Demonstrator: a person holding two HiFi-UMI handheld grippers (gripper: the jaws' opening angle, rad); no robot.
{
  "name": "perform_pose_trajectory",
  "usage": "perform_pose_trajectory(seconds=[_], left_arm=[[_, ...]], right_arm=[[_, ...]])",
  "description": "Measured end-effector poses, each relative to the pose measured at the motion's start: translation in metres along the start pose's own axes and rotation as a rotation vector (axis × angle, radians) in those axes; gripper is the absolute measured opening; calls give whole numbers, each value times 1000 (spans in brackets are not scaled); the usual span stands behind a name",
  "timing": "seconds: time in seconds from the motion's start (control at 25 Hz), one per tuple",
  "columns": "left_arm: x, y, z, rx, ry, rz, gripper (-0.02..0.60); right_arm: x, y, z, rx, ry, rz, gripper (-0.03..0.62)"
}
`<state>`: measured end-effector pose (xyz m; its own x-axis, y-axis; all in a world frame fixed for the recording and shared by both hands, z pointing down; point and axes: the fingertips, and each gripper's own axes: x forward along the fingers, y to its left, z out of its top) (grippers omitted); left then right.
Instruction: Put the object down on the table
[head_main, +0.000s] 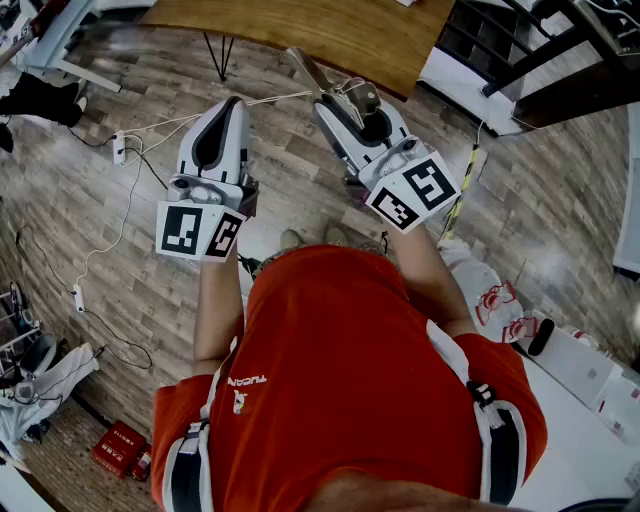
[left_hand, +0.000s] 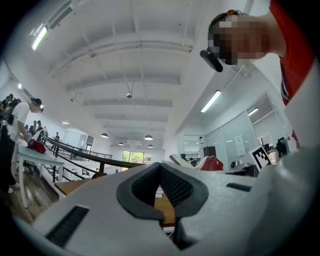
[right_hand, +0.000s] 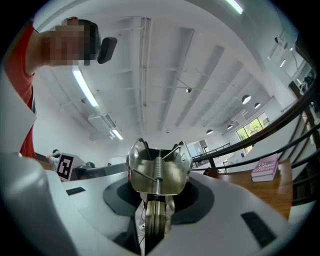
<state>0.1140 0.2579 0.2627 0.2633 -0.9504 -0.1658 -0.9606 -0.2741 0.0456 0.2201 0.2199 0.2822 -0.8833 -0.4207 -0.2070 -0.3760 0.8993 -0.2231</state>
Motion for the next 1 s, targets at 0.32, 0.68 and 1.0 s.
perform_pose_trajectory(seconds=[0.32,0.68,1.0], left_arm=[[13,-5,-13,10,24,32,9],[18,44,-22,-6,32,79,9],[55,157,-26,-7,-6,52,9]], right_arm=[[-5,-13,-3,-35,13,29,147],[34,-29,-27,-22,60,-4,149],[143,-62,-49,-57,110,-64,149]])
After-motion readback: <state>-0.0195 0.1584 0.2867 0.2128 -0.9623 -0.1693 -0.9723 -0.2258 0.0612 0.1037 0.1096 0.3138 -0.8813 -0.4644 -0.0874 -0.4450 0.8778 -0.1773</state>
